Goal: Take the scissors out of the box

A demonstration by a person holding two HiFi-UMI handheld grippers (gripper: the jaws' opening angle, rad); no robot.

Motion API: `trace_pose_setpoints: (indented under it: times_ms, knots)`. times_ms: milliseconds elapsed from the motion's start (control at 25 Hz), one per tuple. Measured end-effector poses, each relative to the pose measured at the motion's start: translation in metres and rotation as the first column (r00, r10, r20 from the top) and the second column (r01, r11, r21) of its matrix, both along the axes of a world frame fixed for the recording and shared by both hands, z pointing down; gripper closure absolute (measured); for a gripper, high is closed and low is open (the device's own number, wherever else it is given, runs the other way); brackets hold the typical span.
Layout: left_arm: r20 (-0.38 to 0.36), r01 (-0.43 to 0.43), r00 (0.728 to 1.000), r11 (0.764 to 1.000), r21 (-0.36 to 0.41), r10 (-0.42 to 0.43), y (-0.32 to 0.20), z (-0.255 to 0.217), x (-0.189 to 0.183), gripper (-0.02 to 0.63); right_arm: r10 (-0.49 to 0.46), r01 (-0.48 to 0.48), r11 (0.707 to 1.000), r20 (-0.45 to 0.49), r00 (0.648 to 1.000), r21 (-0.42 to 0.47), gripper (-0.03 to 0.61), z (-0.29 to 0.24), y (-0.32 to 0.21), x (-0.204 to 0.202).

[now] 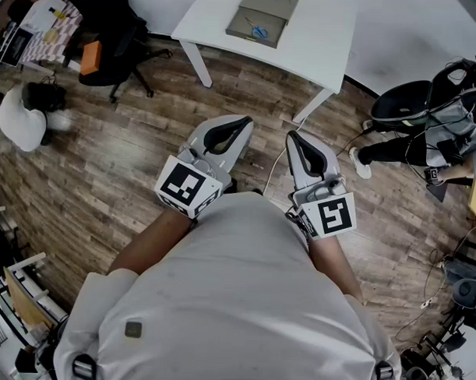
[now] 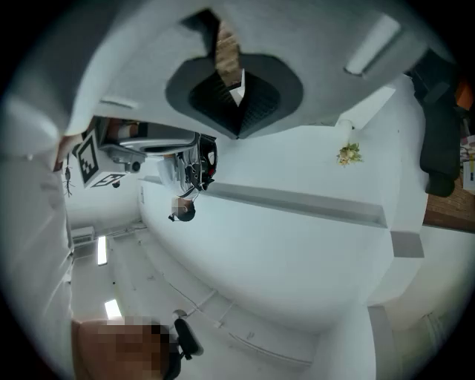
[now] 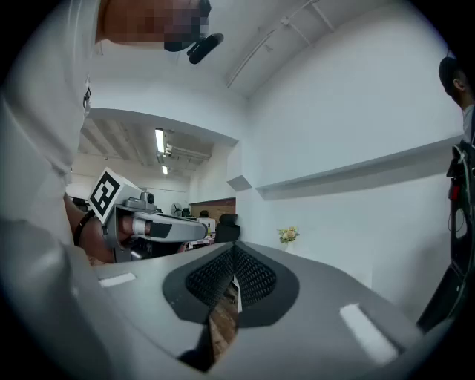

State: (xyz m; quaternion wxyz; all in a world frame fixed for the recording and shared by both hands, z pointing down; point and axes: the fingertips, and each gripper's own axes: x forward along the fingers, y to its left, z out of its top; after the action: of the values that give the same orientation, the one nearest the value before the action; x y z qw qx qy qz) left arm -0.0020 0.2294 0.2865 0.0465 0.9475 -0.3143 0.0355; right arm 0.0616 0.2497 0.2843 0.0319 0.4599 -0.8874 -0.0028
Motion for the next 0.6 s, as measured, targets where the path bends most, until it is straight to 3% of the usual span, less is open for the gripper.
trace_pose_setpoints:
  times_ms: [600]
  knots:
    - [-0.037,-0.033,0.999,0.999,0.003,0.033,-0.084,-0.004,-0.069,0.614,0.059,-0.058,0.998,0.021,0.998,-0.031,0.568,-0.002,-0.084,-0.063]
